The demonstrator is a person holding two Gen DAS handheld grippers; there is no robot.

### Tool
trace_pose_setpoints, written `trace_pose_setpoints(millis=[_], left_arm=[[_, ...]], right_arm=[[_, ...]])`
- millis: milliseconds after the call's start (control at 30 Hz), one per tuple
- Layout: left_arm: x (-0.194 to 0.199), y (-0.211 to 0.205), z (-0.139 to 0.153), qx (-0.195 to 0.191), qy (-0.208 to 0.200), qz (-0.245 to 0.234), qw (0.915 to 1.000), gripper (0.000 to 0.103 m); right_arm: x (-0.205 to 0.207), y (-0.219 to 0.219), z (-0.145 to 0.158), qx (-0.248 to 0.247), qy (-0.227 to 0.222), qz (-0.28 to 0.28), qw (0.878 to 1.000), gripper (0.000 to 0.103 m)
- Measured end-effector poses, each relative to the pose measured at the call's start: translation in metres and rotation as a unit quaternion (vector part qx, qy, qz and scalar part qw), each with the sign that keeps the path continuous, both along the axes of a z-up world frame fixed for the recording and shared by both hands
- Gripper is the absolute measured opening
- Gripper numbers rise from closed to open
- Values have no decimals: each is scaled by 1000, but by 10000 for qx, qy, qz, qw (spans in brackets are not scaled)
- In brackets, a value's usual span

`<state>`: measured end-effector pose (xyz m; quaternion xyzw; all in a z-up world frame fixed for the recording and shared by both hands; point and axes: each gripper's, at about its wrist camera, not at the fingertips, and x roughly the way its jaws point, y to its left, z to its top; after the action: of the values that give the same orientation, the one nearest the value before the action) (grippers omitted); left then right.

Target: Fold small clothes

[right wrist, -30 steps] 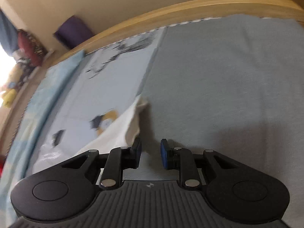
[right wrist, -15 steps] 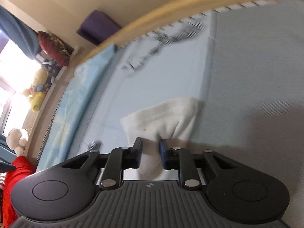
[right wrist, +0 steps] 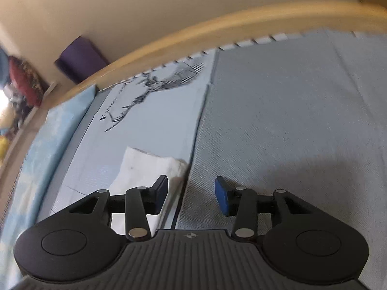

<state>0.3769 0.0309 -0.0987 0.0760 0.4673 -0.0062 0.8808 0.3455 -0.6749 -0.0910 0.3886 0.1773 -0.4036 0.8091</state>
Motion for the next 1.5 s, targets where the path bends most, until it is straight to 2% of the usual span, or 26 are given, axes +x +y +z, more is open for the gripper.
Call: trace_pose_setpoints(millis=[33, 67, 100, 133, 167, 200, 267, 333, 467, 533, 633, 700, 800, 900, 967, 1033, 1100, 1133, 1167, 1233, 1267, 1367, 1433, 1500], left_arm=[[-2, 0, 2, 20, -20, -16, 10000, 35], [-3, 1, 5, 39, -45, -29, 10000, 35], [-4, 3, 8, 59, -72, -31, 10000, 35], [-5, 5, 12, 77, -101, -17, 9999, 35], [-6, 8, 16, 84, -130, 13, 9999, 35], [-8, 10, 21, 80, -155, 41, 9998, 35], [-11, 15, 30, 32, -215, 51, 9998, 35], [-15, 20, 39, -83, -257, 45, 9996, 35], [-25, 29, 58, -388, -416, 78, 9983, 35], [-35, 34, 70, -580, -631, 95, 9963, 35], [-60, 41, 90, -834, -916, 228, 9920, 35], [-82, 44, 104, -920, -985, 292, 9904, 35], [-130, 47, 124, -1006, -1038, 162, 9894, 35], [-187, 54, 126, -1019, -1068, -18, 9890, 35], [-226, 61, 112, -1068, -957, -105, 9896, 35], [-261, 71, 87, -1197, -696, 21, 9904, 34], [-288, 81, 56, -1486, -343, 304, 9878, 32], [-300, 85, 41, -1611, -134, 431, 9859, 26], [-307, 88, 26, -1670, 110, 527, 9845, 23], [-315, 89, 5, -1565, 595, 488, 9847, 23], [-317, 86, 2, -1431, 630, 315, 9872, 23], [-322, 81, -3, -1017, 564, -12, 9932, 23], [-321, 78, -12, -1010, 624, -91, 9929, 23], [-320, 74, -15, -1044, 634, -242, 9922, 25]], right_arm=[[6, 1, 1, -121, 56, 121, 9998, 43], [12, 0, 1, -154, 17, 294, 9994, 12], [17, -1, 1, -140, -31, 569, 9983, 3], [21, -1, 2, -262, 102, 730, 9969, 0], [20, -1, 7, -566, 355, 589, 9960, 0], [16, -6, 9, -670, 510, 269, 9961, 0], [2, -24, 10, -567, 747, -389, 9948, 2], [-9, -30, 14, -660, 933, -587, 9917, 8], [-26, -4, 44, -998, 619, 327, 9925, 30], [-38, 26, 66, -1250, 571, 744, 9877, 30], [-60, 77, 99, -1030, 253, 1548, 9822, 30], [-80, 113, 119, -901, 11, 2062, 9744, 30], [-114, 175, 146, -1045, -188, 3003, 9479, 30], [-155, 232, 162, -1285, -190, 3907, 9113, 30], [-184, 265, 158, -1271, -55, 4362, 8908, 30], [-205, 289, 147, -1188, 211, 4714, 8736, 30], [-224, 312, 130, -1078, 461, 4925, 8624, 30], [-231, 319, 117, -966, 604, 4999, 8586, 30], [-240, 327, 102, -854, 755, 5098, 8527, 30], [-249, 344, 73, -831, 1169, 5406, 8290, 30], [-251, 353, 66, -874, 1460, 5482, 8189, 30], [-256, 374, 59, -1199, 1676, 5800, 7881, 30], [-257, 380, 53, -1473, 1857, 5810, 7787, 30], [-261, 383, 48, -1441, 2012, 5783, 7774, 30]])
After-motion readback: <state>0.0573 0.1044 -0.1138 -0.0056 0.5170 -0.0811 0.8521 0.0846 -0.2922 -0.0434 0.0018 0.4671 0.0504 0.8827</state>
